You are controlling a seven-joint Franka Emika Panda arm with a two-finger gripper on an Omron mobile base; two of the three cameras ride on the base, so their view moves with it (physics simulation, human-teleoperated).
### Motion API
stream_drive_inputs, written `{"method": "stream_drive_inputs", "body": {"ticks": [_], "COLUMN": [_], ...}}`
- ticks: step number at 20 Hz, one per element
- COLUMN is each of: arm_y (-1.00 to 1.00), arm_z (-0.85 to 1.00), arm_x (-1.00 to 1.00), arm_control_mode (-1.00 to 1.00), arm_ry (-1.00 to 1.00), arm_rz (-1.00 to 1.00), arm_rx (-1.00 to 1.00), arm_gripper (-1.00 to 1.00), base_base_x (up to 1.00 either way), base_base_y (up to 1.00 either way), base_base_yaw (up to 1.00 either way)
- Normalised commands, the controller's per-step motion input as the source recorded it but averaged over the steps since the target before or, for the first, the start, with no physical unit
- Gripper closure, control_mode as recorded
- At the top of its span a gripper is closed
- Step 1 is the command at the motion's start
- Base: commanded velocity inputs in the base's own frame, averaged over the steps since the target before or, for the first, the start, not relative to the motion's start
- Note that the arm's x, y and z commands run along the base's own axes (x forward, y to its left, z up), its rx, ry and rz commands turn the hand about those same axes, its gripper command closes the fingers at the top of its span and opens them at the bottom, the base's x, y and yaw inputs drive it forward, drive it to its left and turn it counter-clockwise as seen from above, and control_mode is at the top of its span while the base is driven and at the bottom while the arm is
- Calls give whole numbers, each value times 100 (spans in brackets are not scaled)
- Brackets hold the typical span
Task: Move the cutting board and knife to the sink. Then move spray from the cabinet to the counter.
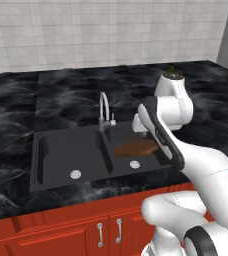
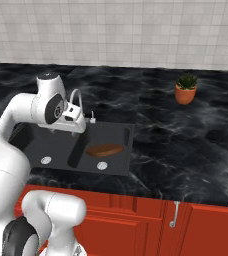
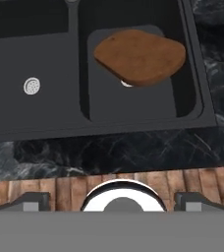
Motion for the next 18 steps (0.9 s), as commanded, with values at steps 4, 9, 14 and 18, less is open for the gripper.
{"method": "stream_drive_inputs", "body": {"ticks": [4, 9, 14, 18], "arm_y": [-1, -31, -10, -3], "arm_z": [19, 2, 5, 1], "arm_x": [-91, -80, -29, 0], "arm_control_mode": [-100, -100, -100, -100], "arm_ry": [-2, -1, 0, 0], "arm_rz": [0, 0, 0, 0], "arm_rx": [-9, 0, 0, 0], "arm_gripper": [-100, -100, -100, -100], "base_base_x": [0, 0, 0, 0], "base_base_y": [0, 0, 0, 0], "base_base_yaw": [0, 0, 0, 0]}}
